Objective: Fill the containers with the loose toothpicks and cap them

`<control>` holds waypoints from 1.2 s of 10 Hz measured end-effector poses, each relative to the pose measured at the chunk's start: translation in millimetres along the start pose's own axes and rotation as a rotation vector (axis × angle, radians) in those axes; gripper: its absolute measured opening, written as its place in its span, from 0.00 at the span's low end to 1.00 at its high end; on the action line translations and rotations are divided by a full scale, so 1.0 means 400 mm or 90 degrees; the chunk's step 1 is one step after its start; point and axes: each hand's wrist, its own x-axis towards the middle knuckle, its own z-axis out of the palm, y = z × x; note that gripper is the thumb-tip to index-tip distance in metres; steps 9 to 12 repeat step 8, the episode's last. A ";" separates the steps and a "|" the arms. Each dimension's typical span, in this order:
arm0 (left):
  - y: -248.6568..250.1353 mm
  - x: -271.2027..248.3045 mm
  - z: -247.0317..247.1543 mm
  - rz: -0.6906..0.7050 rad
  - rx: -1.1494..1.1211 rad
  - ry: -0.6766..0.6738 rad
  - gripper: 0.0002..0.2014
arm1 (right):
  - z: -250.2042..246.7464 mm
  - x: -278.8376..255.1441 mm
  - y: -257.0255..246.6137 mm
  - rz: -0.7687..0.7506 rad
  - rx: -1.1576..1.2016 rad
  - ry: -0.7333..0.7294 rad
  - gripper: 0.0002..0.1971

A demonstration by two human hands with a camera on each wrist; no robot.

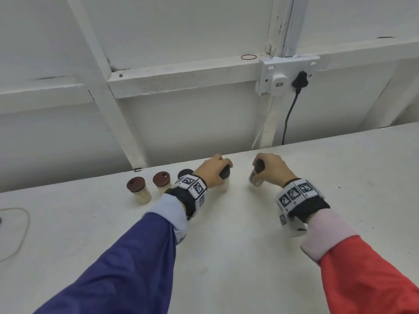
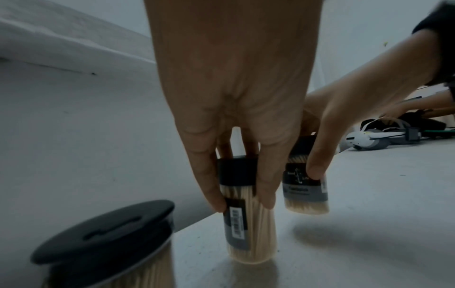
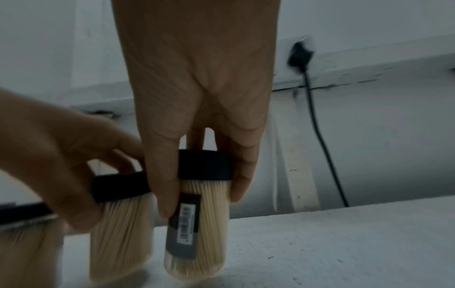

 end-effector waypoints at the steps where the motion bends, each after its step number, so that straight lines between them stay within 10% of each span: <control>1: -0.024 0.018 -0.019 -0.019 0.046 -0.007 0.26 | 0.028 0.046 -0.063 -0.077 -0.025 -0.047 0.18; 12: -0.064 0.046 0.016 -0.051 0.057 -0.042 0.28 | 0.105 0.133 -0.046 -0.122 -0.104 -0.136 0.13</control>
